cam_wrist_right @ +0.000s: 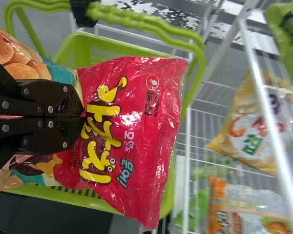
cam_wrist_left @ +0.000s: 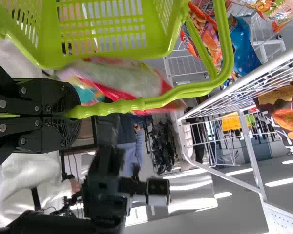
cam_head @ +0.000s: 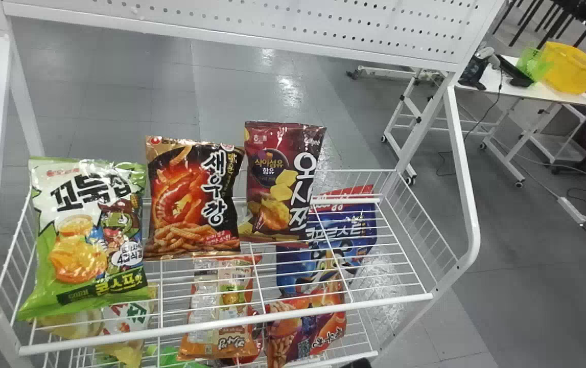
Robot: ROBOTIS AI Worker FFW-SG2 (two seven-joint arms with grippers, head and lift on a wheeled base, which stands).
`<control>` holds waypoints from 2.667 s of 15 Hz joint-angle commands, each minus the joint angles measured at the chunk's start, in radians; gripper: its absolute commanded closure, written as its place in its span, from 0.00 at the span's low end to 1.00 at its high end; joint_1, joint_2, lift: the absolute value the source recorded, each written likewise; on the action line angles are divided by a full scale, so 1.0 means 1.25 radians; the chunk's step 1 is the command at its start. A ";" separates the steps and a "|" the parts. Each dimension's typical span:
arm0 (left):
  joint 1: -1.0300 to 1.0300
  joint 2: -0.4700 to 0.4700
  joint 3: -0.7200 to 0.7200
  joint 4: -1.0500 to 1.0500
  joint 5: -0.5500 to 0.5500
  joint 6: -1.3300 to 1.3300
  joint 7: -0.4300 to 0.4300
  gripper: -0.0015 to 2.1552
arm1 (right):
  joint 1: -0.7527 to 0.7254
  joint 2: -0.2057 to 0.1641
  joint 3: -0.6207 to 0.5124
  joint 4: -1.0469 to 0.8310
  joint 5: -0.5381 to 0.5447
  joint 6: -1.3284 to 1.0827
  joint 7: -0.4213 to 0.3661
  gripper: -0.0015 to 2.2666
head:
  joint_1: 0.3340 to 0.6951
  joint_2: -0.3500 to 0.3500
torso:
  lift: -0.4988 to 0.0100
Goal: Hold basket handle with left hand then pick Jagalchi snack with right hand and place into basket
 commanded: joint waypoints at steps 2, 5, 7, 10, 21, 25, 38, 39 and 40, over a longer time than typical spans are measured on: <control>0.003 -0.004 -0.003 0.001 -0.004 0.000 0.001 0.77 | -0.010 -0.005 0.065 0.066 0.023 -0.037 0.002 0.99 | 1.00 0.00 | 0.96; 0.005 -0.004 -0.007 0.002 -0.005 -0.002 0.001 0.77 | -0.020 -0.005 0.103 0.105 0.040 -0.152 0.005 0.99 | 1.00 0.01 | 0.96; 0.006 -0.004 -0.009 0.007 -0.010 -0.007 0.001 0.77 | -0.041 -0.003 0.137 0.142 0.046 -0.196 0.004 0.99 | 1.00 0.10 | 0.96; 0.007 -0.004 -0.012 0.015 -0.012 -0.010 -0.004 0.77 | -0.060 0.008 0.175 0.188 0.053 -0.209 0.002 0.99 | 1.00 0.25 | 0.96; 0.033 -0.005 -0.015 -0.016 -0.012 -0.012 -0.007 0.77 | -0.025 -0.032 0.150 0.174 0.106 -0.191 0.010 0.02 | 1.00 0.04 | 0.96; 0.028 -0.006 -0.018 -0.025 -0.012 -0.012 0.000 0.77 | 0.005 -0.010 0.006 0.076 0.046 -0.162 0.039 0.02 | 1.00 0.00 | 0.96; -0.029 -0.001 -0.045 -0.004 -0.040 0.052 0.107 0.77 | 0.015 0.156 -0.321 -0.014 -0.023 -0.530 0.135 0.04 | 1.00 0.00 | 0.96; -0.037 -0.001 -0.045 0.002 -0.039 0.052 0.102 0.77 | 0.021 0.156 -0.312 0.019 -0.002 -0.628 0.140 0.04 | 1.00 0.00 | 0.96; -0.042 -0.001 -0.047 0.010 -0.037 0.052 0.099 0.77 | 0.023 0.156 -0.300 0.044 0.020 -0.695 0.144 0.04 | 1.00 0.00 | 0.96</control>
